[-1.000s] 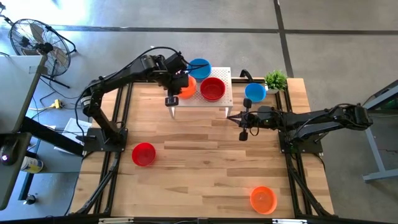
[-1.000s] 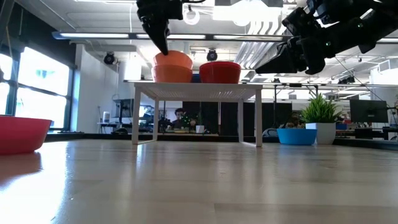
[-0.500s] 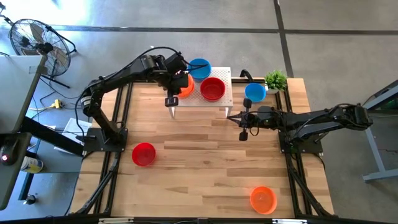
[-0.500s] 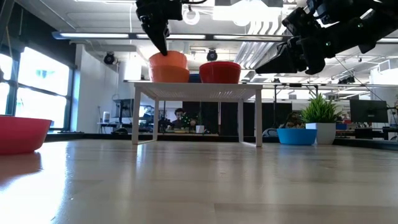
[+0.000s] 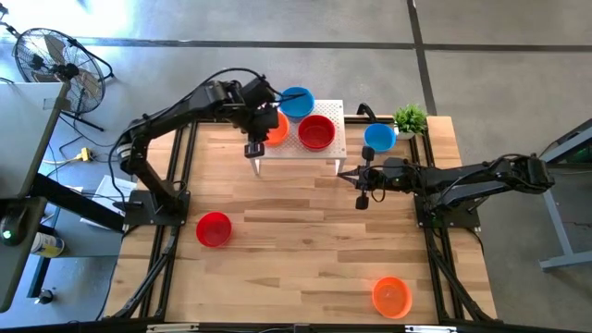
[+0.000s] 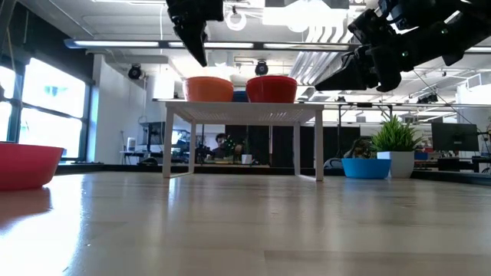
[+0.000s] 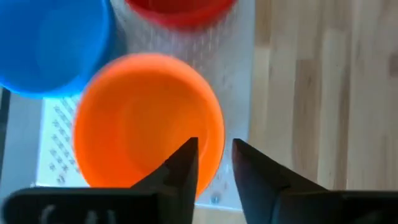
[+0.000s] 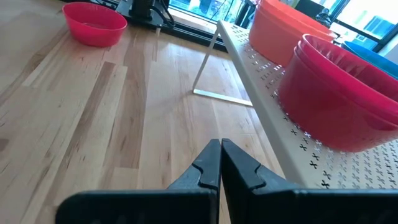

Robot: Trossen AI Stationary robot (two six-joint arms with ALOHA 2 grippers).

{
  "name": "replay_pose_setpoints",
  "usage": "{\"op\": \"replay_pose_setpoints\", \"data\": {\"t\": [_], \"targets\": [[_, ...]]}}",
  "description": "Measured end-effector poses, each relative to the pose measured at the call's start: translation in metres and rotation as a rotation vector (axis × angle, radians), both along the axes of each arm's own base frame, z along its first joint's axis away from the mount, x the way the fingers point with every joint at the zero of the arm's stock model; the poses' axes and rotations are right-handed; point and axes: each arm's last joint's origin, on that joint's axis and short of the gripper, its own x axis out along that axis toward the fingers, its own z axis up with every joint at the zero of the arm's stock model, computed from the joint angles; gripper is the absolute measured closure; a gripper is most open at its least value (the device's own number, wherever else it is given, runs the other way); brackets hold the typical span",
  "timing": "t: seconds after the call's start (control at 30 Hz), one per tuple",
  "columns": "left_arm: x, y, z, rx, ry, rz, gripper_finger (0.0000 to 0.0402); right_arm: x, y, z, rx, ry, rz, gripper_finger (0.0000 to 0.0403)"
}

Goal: Pick & Place Mini bowls
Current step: Stack the blue bowl on the blue bowl on the shelf

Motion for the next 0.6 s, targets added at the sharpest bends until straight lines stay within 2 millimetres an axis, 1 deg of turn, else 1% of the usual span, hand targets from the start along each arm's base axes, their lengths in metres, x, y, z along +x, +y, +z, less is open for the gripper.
{"op": "replay_pose_setpoints", "data": {"t": [0.07,0.17,0.2,0.33,0.4,0.43,0.5,0.53,0.57,0.6], "targets": [[-0.003,-0.003,0.009,-0.023,-0.076,-0.008,0.0333,0.000,0.000,0.000,-0.001,0.000,-0.002,0.0403],[-0.003,-0.008,0.019,-0.078,-0.186,-0.050,0.0382,0.000,0.000,0.000,-0.001,0.000,-0.004,0.0403],[-0.003,-0.011,0.022,-0.091,-0.218,-0.073,0.0392,0.000,0.000,0.000,0.001,0.000,-0.001,0.0403],[-0.008,-0.021,0.036,-0.054,-0.337,-0.119,0.0392,0.000,0.000,0.000,0.024,-0.006,-0.002,0.0403],[-0.008,-0.025,0.034,-0.017,-0.390,-0.128,0.0398,0.000,0.000,0.000,0.034,-0.008,-0.006,0.0403],[-0.010,-0.026,0.030,-0.011,-0.406,-0.127,0.0399,0.000,0.000,0.000,0.041,-0.010,-0.008,0.0403],[-0.015,-0.028,0.015,-0.005,-0.417,-0.109,0.0399,0.000,0.000,0.000,0.066,-0.017,-0.018,0.0403],[-0.017,-0.030,0.011,0.015,-0.456,-0.103,0.0399,0.000,0.000,0.000,0.077,-0.021,-0.030,0.0402],[-0.022,-0.032,0.004,0.027,-0.493,-0.096,0.0400,0.000,0.000,0.000,0.087,-0.025,-0.045,0.0402],[-0.028,-0.035,-0.006,0.023,-0.505,-0.083,0.0400,0.000,-0.001,0.000,0.097,-0.030,-0.063,0.0401]]}}
